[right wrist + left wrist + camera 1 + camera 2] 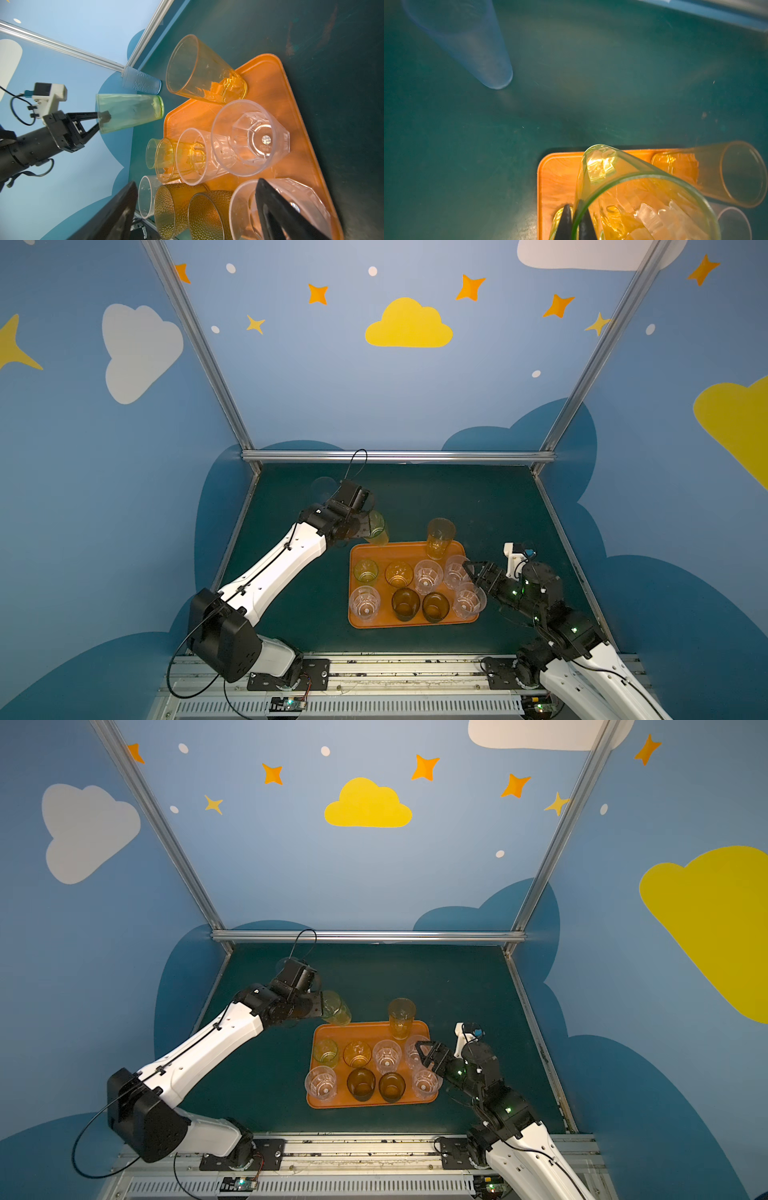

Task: Place the glasses into the tray
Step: 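Carry the yellow-green glass with the left gripper over the tray, then lower the yellow-green glass onto the tray and open the left gripper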

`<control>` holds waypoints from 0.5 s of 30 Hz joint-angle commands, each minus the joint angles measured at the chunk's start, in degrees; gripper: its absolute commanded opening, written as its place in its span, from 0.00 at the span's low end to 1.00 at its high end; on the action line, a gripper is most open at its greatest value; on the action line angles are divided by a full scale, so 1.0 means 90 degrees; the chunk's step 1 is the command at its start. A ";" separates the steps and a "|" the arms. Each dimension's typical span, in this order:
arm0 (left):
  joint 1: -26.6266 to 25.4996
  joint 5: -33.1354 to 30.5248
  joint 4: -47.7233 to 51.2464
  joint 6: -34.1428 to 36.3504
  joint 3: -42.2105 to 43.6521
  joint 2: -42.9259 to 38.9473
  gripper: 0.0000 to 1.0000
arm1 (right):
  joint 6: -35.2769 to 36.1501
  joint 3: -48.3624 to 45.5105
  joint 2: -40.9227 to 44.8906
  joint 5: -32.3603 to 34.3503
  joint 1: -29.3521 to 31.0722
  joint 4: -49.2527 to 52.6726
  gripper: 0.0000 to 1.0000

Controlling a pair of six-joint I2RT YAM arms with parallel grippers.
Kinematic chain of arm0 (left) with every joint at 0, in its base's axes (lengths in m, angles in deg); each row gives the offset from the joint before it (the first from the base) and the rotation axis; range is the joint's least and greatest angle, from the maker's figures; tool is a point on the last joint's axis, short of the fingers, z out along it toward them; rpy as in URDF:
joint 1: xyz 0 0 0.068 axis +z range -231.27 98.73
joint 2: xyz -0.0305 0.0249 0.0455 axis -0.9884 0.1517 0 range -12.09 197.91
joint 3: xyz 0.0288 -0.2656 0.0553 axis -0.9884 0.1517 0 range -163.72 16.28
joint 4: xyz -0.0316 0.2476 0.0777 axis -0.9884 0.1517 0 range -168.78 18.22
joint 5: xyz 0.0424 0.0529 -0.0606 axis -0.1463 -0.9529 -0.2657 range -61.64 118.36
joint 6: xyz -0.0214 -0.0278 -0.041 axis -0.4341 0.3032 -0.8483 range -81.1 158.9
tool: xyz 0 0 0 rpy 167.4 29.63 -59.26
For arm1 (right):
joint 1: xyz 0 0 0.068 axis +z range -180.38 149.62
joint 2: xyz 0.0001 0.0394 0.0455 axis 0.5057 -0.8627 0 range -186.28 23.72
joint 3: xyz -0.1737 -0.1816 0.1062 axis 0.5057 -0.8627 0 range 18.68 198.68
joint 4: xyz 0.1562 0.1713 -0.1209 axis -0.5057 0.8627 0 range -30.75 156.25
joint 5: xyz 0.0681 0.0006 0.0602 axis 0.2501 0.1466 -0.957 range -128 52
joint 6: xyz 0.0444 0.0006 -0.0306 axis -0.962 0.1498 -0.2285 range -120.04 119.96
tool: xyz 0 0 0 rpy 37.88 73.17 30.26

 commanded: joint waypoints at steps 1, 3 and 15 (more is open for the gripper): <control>-0.0222 -0.0066 0.0058 -0.0095 -0.0004 0.0071 0.04 | -0.0028 -0.0066 0.0115 0.0005 -0.0015 0.0058 0.88; -0.0349 -0.0066 0.0068 -0.0107 -0.0070 0.0203 0.04 | -0.0035 -0.0089 0.0140 0.0010 -0.0009 0.0069 0.88; -0.0779 0.0088 0.0116 0.0045 -0.0646 0.1163 0.04 | -0.0066 -0.0222 0.0329 0.0126 -0.0017 0.0193 0.87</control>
